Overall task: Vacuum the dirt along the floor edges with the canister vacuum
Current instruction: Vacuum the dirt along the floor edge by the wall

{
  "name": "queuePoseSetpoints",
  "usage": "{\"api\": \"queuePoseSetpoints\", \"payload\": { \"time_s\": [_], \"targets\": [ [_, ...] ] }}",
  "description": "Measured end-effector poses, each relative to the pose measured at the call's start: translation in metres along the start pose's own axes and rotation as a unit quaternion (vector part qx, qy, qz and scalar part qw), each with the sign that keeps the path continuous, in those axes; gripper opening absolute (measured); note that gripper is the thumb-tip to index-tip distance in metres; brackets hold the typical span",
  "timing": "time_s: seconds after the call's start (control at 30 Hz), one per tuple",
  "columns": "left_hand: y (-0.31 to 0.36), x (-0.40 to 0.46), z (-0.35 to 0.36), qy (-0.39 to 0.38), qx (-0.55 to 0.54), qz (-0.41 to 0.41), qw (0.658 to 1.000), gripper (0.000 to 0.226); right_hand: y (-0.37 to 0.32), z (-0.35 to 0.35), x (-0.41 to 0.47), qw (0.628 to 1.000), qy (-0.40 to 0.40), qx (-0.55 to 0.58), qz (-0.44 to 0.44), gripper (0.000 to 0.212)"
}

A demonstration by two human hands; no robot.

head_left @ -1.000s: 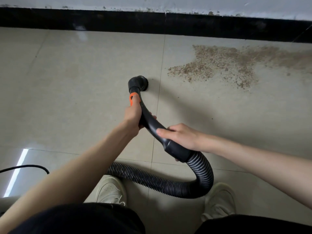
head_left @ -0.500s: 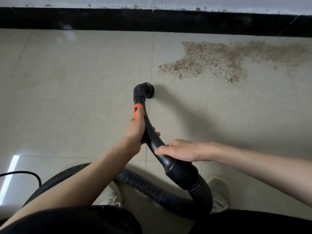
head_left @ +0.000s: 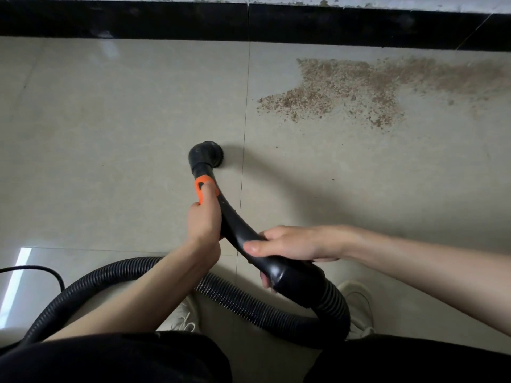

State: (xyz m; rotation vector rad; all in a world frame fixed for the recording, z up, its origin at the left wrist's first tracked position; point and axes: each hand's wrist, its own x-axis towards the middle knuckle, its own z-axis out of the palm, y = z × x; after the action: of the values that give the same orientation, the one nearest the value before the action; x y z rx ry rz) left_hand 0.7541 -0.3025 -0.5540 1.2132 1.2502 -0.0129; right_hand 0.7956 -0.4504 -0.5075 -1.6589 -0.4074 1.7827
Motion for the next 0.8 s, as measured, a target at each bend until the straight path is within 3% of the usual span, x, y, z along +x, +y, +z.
{"api": "queuePoseSetpoints", "payload": {
  "time_s": [0.1,0.23,0.33,0.47,0.67,0.8],
  "targets": [
    [0.011,0.007,-0.011,0.043,-0.048,-0.002,0.998,0.037,-0.015,-0.006,0.005,0.997,0.054,-0.052,-0.031,0.045],
    [0.018,0.011,-0.016,0.052,-0.093,-0.004,0.994,0.037,-0.026,-0.009,0.015,0.961,0.145,-0.219,-0.081,0.046],
    [0.012,0.010,-0.017,0.033,-0.112,-0.026,0.993,0.030,-0.025,-0.019,0.013,0.980,0.106,-0.156,-0.067,0.048],
    [-0.003,0.001,-0.013,-0.007,-0.146,-0.059,0.987,0.022,-0.013,-0.037,0.004,0.995,0.046,-0.084,-0.018,0.036],
    [-0.018,-0.013,0.005,-0.047,-0.051,-0.016,0.997,0.023,-0.003,-0.029,0.006,0.969,0.136,-0.203,-0.026,0.034],
    [-0.015,-0.014,0.016,-0.095,-0.043,-0.019,0.994,0.031,0.003,-0.026,0.006,0.958,0.180,-0.219,-0.038,0.035]
  ]
}}
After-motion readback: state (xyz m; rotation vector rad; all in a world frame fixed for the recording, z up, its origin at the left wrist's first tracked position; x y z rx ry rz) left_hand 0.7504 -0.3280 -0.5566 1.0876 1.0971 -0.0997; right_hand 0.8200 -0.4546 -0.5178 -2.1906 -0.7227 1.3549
